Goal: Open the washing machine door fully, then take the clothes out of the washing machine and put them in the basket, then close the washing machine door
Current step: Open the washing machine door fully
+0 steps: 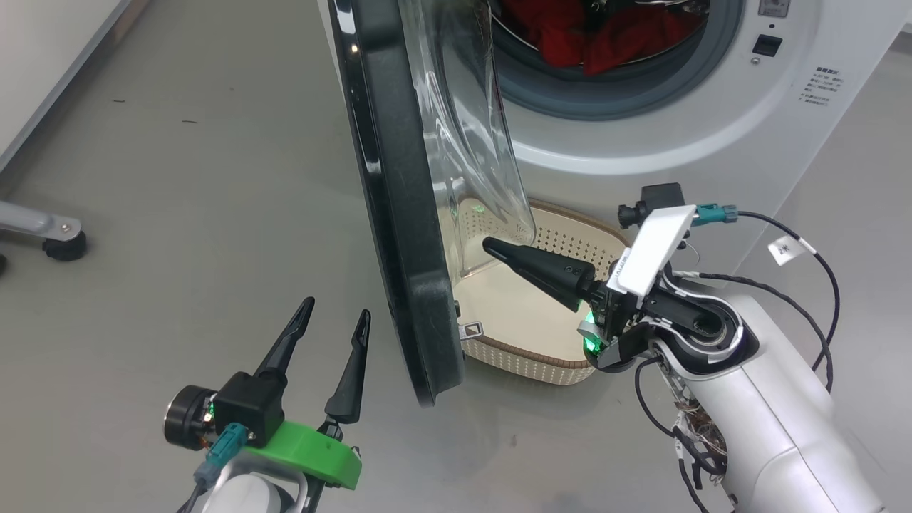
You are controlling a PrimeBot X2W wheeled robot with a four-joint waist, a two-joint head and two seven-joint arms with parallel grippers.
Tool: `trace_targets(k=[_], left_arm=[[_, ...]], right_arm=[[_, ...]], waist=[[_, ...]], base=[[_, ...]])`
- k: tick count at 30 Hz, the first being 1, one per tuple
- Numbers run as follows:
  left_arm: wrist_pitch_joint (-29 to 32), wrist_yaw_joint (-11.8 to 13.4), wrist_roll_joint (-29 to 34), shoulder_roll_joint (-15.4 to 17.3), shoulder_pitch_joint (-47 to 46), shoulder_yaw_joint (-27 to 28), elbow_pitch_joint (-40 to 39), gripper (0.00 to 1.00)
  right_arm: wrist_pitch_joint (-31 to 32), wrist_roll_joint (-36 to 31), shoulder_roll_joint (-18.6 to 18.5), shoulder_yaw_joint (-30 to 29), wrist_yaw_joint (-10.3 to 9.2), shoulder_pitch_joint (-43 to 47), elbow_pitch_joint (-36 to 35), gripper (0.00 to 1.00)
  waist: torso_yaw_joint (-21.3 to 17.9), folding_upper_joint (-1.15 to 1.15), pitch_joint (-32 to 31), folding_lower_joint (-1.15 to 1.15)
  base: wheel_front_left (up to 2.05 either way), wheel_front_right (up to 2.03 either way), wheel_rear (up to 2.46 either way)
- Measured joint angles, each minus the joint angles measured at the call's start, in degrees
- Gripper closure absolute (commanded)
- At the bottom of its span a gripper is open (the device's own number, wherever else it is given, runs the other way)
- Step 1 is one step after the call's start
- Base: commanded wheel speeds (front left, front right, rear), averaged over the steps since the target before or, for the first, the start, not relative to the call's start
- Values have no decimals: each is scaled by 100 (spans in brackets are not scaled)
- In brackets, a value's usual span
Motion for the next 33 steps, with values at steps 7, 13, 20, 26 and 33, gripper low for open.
trace_targets(k=[7,13,20,26,33], left_arm=[[0,33,-22,1,67,76,-3,0],[0,36,-157,1,182,123,54,0],[0,76,-215,3,204,191,107,0],[0,87,-216,5,206,250,112,0],[0,109,-220,5,207,272,116,0]], right_arm=[[-587,-181,5,-423,0,461,-363,0],[-1468,-806,-134,-803,0,983,-726,0],[-2607,-2027,-468,-932,0,1611,-929,0],[-3689,-3111,-838,-1122,1,1995,-1004,0],[-4882,-4607,-1416,-1248,2,2206,-1002,0]], waist=[[-91,0,-38,0],[-200,0,-115,0],[-321,0,-171,0],[-394,0,-193,0],[-472,0,-185,0]], base=[[0,0,0],[0,0,0],[0,0,0],[0,0,0],[0,0,0]])
